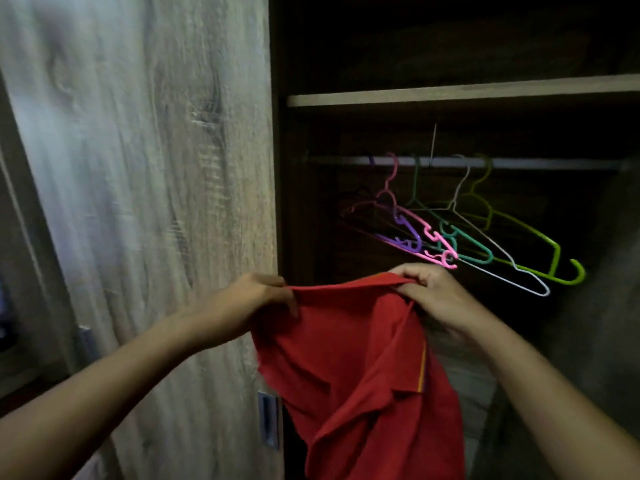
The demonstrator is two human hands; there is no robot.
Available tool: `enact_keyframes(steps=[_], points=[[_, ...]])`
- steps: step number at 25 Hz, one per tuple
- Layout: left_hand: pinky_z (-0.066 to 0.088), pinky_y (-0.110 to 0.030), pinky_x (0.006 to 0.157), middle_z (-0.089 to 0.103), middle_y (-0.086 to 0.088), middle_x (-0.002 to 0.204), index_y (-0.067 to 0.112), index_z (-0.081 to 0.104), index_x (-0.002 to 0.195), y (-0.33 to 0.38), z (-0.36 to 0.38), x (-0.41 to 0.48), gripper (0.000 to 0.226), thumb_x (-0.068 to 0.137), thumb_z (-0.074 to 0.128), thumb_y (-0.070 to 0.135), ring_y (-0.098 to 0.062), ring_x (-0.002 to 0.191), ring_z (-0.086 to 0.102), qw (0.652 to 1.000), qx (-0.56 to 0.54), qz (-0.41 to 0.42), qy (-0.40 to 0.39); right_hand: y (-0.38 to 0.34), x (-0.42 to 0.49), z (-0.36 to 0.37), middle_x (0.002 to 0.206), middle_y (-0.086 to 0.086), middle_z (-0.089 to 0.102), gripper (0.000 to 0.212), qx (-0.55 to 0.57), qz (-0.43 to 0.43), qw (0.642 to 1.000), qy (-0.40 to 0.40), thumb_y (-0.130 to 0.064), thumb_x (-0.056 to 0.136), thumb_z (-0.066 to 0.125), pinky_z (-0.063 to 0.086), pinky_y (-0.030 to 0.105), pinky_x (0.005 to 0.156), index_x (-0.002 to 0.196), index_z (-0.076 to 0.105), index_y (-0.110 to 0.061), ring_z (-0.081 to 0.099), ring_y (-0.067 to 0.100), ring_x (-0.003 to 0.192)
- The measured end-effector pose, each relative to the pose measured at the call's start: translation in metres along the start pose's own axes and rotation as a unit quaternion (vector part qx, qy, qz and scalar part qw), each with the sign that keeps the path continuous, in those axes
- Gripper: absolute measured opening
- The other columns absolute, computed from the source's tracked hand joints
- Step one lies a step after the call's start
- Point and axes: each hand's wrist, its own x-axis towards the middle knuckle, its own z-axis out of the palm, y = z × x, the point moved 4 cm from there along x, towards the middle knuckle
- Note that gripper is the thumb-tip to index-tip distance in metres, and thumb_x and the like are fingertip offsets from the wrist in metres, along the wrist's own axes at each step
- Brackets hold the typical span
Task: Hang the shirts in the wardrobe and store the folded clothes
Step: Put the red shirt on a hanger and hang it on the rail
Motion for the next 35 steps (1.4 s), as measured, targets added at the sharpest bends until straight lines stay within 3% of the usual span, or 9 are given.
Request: enact_keyframes(steps=[2, 6, 9, 12, 15, 19, 27, 31, 35], points=[[0.044, -0.005, 0.068, 0.062, 0.008, 0.098, 0.03, 0.066, 0.107, -0.009, -0.007, -0.01, 0.038, 0.078, 0.043, 0.024, 0.005, 0.082, 0.058, 0.999, -0.007, -0.033, 0.034, -0.004, 0.011, 0.008, 0.08, -0.001, 0.07, 0.023, -0.044, -0.014, 0.998, -0.036, 0.001, 0.085, 0.058, 0.045, 0.014, 0.066, 0.084, 0.071, -0.017, 0.061, 0.002, 0.072], [0.04, -0.006, 0.069, 0.062, -0.004, 0.11, 0.021, 0.059, 0.123, -0.007, -0.017, -0.011, 0.066, 0.074, 0.022, 0.044, -0.015, 0.09, 0.062, 0.993, 0.074, -0.049, 0.074, -0.011, 0.036, 0.018, 0.079, -0.001, 0.068, 0.011, -0.138, -0.053, 0.985, -0.087, -0.004, 0.084, 0.063, 0.045, 0.012, 0.066, 0.087, 0.071, -0.011, 0.059, -0.003, 0.068], [0.039, 0.003, 0.064, 0.065, -0.002, 0.101, 0.015, 0.065, 0.111, -0.008, -0.035, -0.002, 0.044, 0.084, 0.037, 0.035, -0.021, 0.091, 0.064, 0.981, 0.042, -0.1, 0.16, -0.02, 0.055, 0.021, 0.075, 0.002, 0.064, 0.012, -0.15, -0.04, 0.978, -0.136, -0.012, 0.089, 0.06, 0.045, 0.013, 0.058, 0.089, 0.069, -0.006, 0.055, 0.002, 0.065], [0.03, 0.005, 0.082, 0.067, -0.007, 0.106, 0.013, 0.067, 0.111, -0.002, -0.055, 0.012, 0.04, 0.083, 0.04, 0.023, -0.014, 0.096, 0.062, 0.98, 0.084, -0.086, 0.16, -0.028, 0.085, 0.006, 0.092, 0.014, 0.069, 0.017, -0.233, -0.093, 0.968, -0.018, -0.015, 0.09, 0.058, 0.052, 0.029, 0.077, 0.093, 0.071, -0.004, 0.065, 0.023, 0.084], [0.032, -0.008, 0.082, 0.069, -0.013, 0.103, 0.008, 0.067, 0.108, 0.007, -0.062, 0.023, 0.039, 0.08, 0.042, 0.015, -0.023, 0.094, 0.066, 0.981, 0.116, -0.068, 0.141, -0.023, 0.113, -0.02, 0.111, 0.019, 0.059, 0.021, -0.428, -0.141, 0.88, 0.151, -0.008, 0.084, 0.06, 0.044, 0.033, 0.092, 0.104, 0.066, -0.002, 0.057, 0.031, 0.103], [0.032, -0.008, 0.077, 0.066, -0.009, 0.112, 0.012, 0.065, 0.113, 0.01, -0.063, 0.029, 0.039, 0.082, 0.041, 0.009, -0.022, 0.102, 0.063, 0.976, 0.117, -0.104, 0.149, 0.005, 0.141, -0.033, 0.12, 0.025, 0.049, 0.04, -0.507, -0.032, 0.847, 0.156, -0.001, 0.081, 0.056, 0.047, 0.043, 0.094, 0.121, 0.051, -0.002, 0.05, 0.041, 0.11], [0.049, -0.027, 0.092, 0.066, -0.006, 0.115, 0.017, 0.066, 0.113, -0.003, -0.057, 0.022, 0.036, 0.089, 0.049, -0.003, -0.017, 0.103, 0.063, 0.974, 0.053, -0.172, 0.138, 0.003, 0.149, -0.02, 0.116, 0.025, 0.058, 0.037, -0.283, -0.083, 0.926, 0.237, 0.012, 0.083, 0.04, 0.038, 0.028, 0.094, 0.114, 0.057, 0.001, 0.056, 0.035, 0.109], [0.039, -0.013, 0.085, 0.064, -0.007, 0.12, 0.016, 0.063, 0.12, -0.002, -0.047, 0.023, 0.042, 0.09, 0.043, -0.007, -0.021, 0.109, 0.062, 0.969, 0.054, -0.205, 0.128, 0.029, 0.097, -0.001, 0.09, 0.01, 0.056, 0.045, -0.118, -0.107, 0.952, 0.261, 0.011, 0.084, 0.044, 0.039, 0.004, 0.063, 0.127, 0.04, -0.001, 0.055, 0.013, 0.075], [0.038, -0.018, 0.088, 0.06, -0.014, 0.128, 0.013, 0.056, 0.128, 0.008, -0.017, 0.037, 0.052, 0.084, 0.039, -0.011, -0.027, 0.116, 0.057, 0.973, 0.045, -0.215, 0.077, 0.098, 0.042, 0.016, 0.063, 0.008, 0.052, 0.018, -0.063, 0.02, 0.979, 0.19, -0.003, 0.089, 0.053, 0.039, 0.01, 0.04, 0.105, 0.059, -0.01, 0.05, 0.002, 0.043]])
